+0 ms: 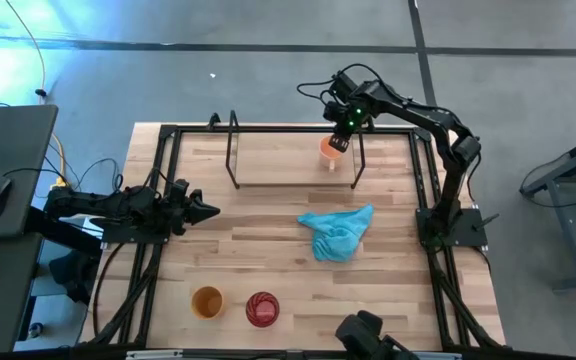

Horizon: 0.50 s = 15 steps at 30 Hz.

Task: Stack small to large cups/mugs on shelf
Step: Put the orange mug on the shelf

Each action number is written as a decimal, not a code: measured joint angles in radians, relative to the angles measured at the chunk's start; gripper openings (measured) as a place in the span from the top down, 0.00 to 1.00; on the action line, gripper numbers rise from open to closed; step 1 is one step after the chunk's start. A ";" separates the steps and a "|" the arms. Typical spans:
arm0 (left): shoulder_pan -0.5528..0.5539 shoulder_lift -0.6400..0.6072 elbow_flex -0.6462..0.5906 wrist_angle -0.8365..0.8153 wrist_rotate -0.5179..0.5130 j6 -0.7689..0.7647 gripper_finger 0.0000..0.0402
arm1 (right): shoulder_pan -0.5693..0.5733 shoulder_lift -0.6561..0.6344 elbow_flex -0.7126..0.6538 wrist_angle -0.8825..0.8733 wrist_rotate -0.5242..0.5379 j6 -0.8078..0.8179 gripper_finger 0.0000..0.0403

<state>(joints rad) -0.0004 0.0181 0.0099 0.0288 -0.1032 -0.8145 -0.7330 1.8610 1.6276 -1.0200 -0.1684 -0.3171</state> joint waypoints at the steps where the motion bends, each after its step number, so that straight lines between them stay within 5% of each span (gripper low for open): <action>1: 0.000 0.000 0.000 0.000 0.000 0.003 0.97 | 0.000 0.000 0.000 0.000 -0.002 -0.002 1.00; 15: 0.000 0.000 0.000 0.000 -0.002 0.006 0.97 | 0.000 0.000 0.000 0.023 -0.019 -0.006 1.00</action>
<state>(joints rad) -0.0006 0.0181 0.0101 0.0292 -0.1055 -0.8089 -0.7326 1.8610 1.6276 -0.9966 -0.1875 -0.3233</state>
